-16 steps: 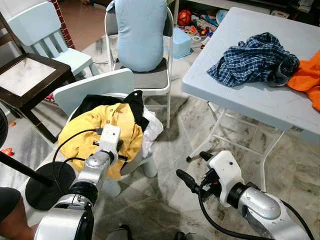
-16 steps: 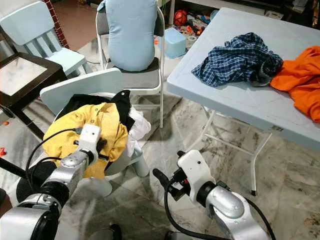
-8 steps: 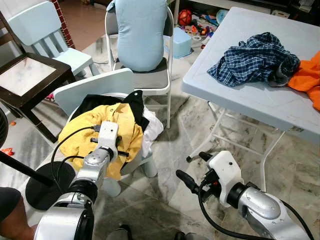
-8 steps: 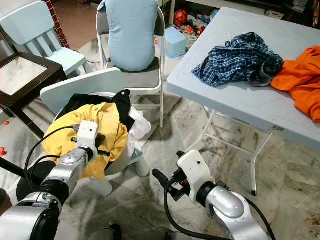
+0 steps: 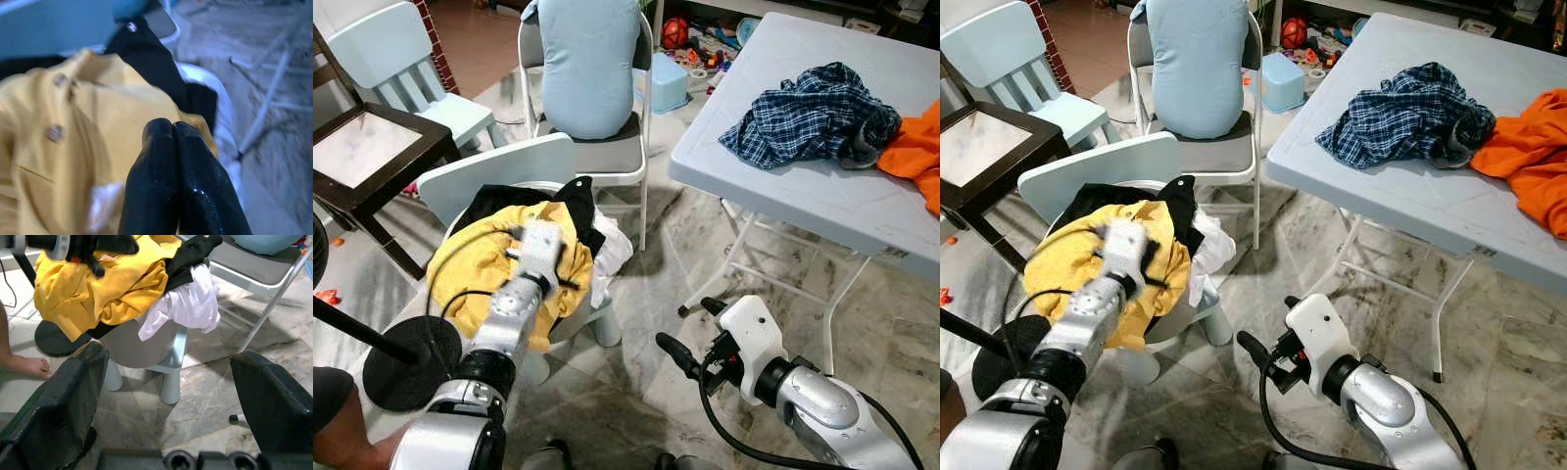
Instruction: Hang hanger
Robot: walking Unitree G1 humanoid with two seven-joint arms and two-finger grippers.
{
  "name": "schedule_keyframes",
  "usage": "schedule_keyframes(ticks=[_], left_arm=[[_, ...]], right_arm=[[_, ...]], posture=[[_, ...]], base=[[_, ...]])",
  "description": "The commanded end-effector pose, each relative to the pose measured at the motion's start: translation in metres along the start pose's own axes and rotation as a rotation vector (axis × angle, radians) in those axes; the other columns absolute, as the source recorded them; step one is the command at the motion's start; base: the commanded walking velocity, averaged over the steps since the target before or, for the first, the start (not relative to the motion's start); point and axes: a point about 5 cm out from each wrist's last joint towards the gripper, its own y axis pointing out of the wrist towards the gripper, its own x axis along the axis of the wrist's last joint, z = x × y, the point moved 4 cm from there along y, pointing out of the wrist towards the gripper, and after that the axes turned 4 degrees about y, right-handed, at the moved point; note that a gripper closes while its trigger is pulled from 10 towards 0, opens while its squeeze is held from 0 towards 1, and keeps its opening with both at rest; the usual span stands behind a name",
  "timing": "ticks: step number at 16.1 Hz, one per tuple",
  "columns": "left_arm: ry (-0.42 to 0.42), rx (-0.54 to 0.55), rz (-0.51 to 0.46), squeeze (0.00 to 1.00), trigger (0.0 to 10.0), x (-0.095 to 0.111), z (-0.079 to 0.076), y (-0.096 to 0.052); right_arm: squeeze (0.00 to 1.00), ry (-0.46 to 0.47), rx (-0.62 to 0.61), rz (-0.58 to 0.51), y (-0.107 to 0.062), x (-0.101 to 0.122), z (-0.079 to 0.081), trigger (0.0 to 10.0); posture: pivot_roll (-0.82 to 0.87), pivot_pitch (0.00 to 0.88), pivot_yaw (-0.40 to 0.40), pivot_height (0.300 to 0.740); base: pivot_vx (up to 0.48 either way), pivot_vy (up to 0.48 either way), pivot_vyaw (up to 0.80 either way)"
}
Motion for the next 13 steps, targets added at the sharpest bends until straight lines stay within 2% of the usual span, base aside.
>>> schedule_keyframes(ticks=[1,2,4,5,7,10,13], left_arm=[[0.020,-0.019,0.012,1.00,10.0,-0.005,-0.004,-0.004],[0.032,-0.018,0.008,1.00,10.0,-0.005,-0.005,-0.006],[0.070,-0.019,0.075,1.00,10.0,-0.026,-0.011,-0.019],[0.074,-0.023,0.087,1.00,10.0,-0.030,-0.012,-0.020],[0.133,-0.019,0.158,1.00,10.0,-0.048,-0.005,-0.027],[0.163,0.004,0.184,1.00,10.0,-0.052,0.007,-0.026],[0.174,0.007,0.204,1.00,10.0,-0.051,0.009,-0.025]], right_arm=[[0.00,-0.004,0.002,0.008,0.000,-0.002,0.001,10.0],[0.00,-0.004,0.001,0.007,0.000,-0.002,0.001,10.0],[0.00,-0.002,0.000,0.010,0.000,-0.005,0.002,10.0],[0.00,-0.002,0.000,0.010,0.000,-0.005,0.002,10.0],[0.00,-0.009,0.010,0.008,0.002,-0.004,0.004,10.0],[0.00,-0.011,0.004,0.008,0.002,-0.004,0.001,10.0],[0.00,-0.013,0.002,0.009,0.001,-0.004,0.002,10.0]], posture=[[-0.10,0.173,-0.014,0.740],[-0.10,0.173,-0.014,0.740],[-0.09,0.172,-0.009,0.740],[-0.09,0.172,-0.009,0.740],[-0.09,0.168,-0.013,0.740],[-0.09,0.165,-0.012,0.740],[-0.10,0.166,-0.008,0.740]], base=[[0.000,0.000,0.00],[0.000,0.000,0.00],[0.000,0.000,0.00],[0.000,0.000,0.00],[0.000,0.000,0.00],[0.000,0.000,0.00],[0.000,0.000,0.00]])
